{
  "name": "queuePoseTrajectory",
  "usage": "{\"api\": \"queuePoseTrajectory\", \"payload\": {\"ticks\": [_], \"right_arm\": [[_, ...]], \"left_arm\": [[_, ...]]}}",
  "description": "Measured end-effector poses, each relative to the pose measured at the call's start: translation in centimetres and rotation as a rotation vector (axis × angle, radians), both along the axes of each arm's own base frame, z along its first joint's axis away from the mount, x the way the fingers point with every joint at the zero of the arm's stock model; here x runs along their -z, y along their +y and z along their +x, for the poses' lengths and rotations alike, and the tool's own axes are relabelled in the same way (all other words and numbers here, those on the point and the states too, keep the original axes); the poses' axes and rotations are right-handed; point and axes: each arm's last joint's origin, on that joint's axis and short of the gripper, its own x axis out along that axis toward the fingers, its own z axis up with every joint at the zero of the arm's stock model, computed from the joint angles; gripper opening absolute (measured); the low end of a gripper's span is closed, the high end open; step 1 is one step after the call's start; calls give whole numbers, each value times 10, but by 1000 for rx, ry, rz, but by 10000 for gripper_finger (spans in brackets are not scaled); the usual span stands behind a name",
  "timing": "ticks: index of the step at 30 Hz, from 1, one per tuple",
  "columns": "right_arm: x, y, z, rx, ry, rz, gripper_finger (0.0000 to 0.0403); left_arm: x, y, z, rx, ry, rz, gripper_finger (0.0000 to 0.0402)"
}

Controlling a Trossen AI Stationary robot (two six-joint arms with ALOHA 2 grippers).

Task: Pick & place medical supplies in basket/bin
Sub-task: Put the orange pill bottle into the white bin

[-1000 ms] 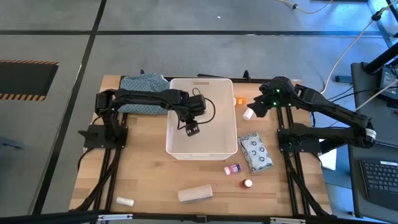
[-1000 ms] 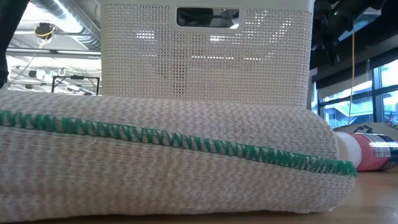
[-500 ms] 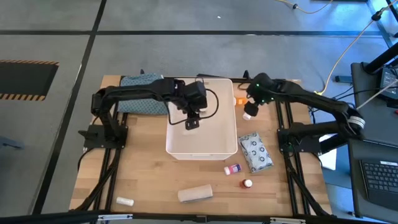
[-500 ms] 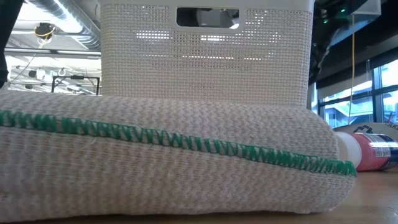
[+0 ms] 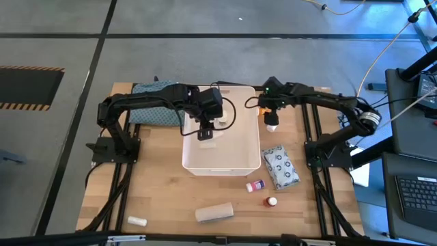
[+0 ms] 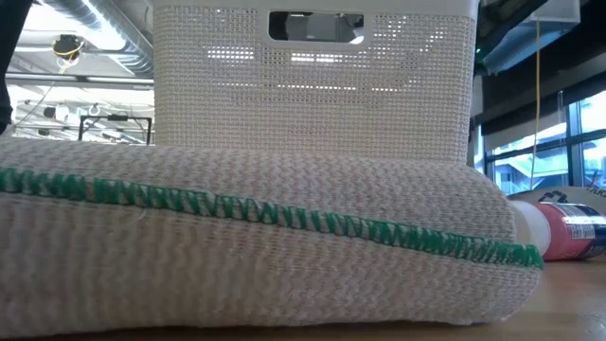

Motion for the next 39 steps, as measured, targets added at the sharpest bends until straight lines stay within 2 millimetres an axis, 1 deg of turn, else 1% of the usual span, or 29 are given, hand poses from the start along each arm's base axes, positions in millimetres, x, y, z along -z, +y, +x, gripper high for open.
{"api": "queuePoseTrajectory", "payload": {"ticks": [3, 11, 23, 28, 35, 39], "right_arm": [[11, -3, 4, -61, 43, 5, 299], [26, -13, 17, -155, 40, -47, 299], [50, -28, 18, -164, 91, -24, 299], [61, -31, 17, -164, 120, 1, 299], [66, -30, 18, -172, 119, 26, 299], [66, -30, 18, -169, 117, 29, 281]], "left_arm": [[0, 1, 0, -16, 1, 2, 172], [0, 4, -1, -91, 7, 40, 171], [0, 4, -1, -107, 5, 34, 172], [0, 4, -1, -110, 3, 37, 171], [0, 5, -1, -140, 5, 63, 173], [0, 5, -1, -144, 6, 70, 171]]}}
